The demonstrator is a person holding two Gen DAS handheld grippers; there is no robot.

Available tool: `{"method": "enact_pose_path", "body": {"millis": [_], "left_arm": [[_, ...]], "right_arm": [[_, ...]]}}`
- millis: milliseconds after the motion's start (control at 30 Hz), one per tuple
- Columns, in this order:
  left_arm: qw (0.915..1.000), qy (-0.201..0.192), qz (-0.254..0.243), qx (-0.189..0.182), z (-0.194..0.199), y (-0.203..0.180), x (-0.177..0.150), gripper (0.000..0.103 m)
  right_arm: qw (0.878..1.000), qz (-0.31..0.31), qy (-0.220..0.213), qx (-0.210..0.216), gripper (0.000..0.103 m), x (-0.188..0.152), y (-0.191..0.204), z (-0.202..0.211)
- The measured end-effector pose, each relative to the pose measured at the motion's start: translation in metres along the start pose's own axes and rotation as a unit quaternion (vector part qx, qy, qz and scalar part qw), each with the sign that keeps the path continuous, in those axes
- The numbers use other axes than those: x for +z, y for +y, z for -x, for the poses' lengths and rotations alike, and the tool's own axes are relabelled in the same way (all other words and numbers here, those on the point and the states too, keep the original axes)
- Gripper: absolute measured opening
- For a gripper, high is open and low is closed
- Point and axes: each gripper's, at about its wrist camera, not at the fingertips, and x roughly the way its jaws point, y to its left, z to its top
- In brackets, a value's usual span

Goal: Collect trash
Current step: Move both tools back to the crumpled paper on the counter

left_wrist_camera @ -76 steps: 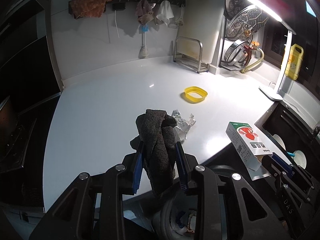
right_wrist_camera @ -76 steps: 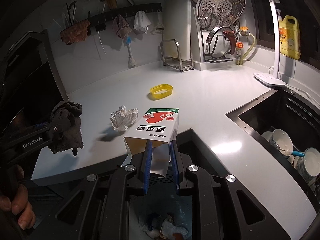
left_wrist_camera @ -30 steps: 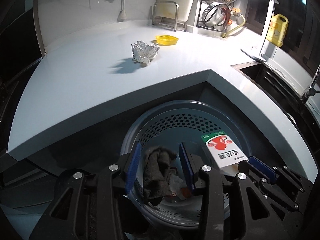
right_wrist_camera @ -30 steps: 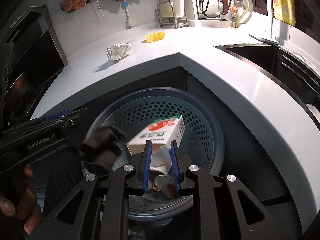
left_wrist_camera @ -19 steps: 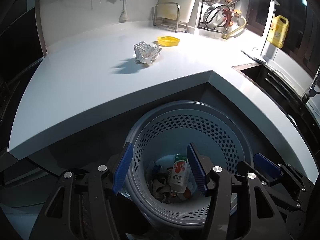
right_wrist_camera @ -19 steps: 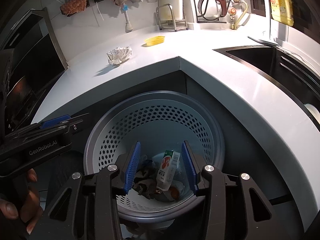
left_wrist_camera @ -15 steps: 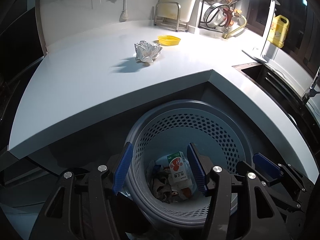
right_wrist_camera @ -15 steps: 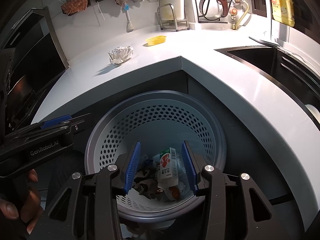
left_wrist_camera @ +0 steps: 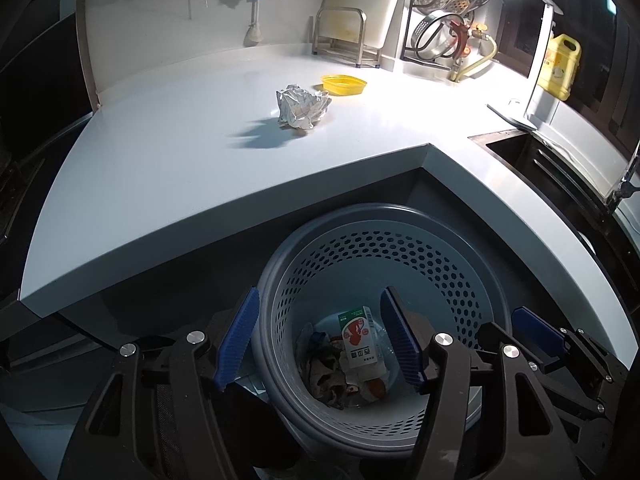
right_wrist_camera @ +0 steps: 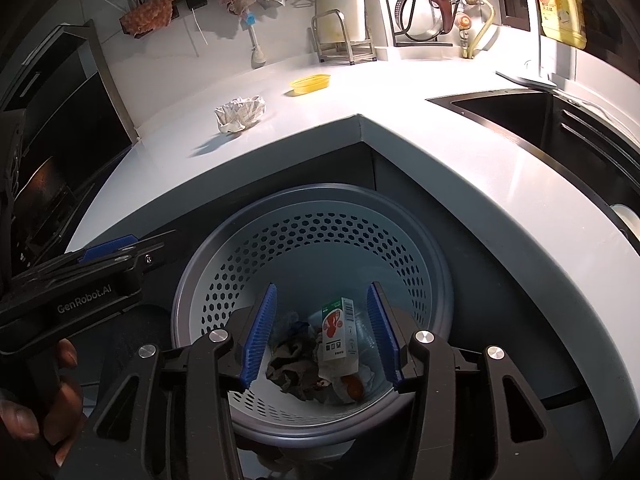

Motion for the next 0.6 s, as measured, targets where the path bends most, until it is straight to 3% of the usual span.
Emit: {"method": "enact_pose_path", "body": {"millis": [267, 367, 433, 600], "left_arm": [[1.0000, 0.000, 0.002, 0.008, -0.002, 0.002, 0.002, 0.062], [0.9999, -0.003, 0.004, 0.010, -0.002, 0.003, 0.005, 0.065], [0.9999, -0.009, 0.004, 0.013, -0.001, 0.004, 0.007, 0.068], [0.9995, -0.024, 0.006, 0.020, 0.003, 0.011, 0.016, 0.076]], "right_arm": [[1.000, -0.004, -0.003, 0.007, 0.050, 0.005, -0.001, -0.004], [1.000, -0.001, -0.009, 0.008, 0.056, 0.010, -0.001, -0.003], [1.000, 0.002, -0.016, 0.008, 0.066, 0.014, 0.001, -0.002], [1.000, 0.003, -0.028, 0.009, 0.073, 0.025, 0.000, -0.003]]}}
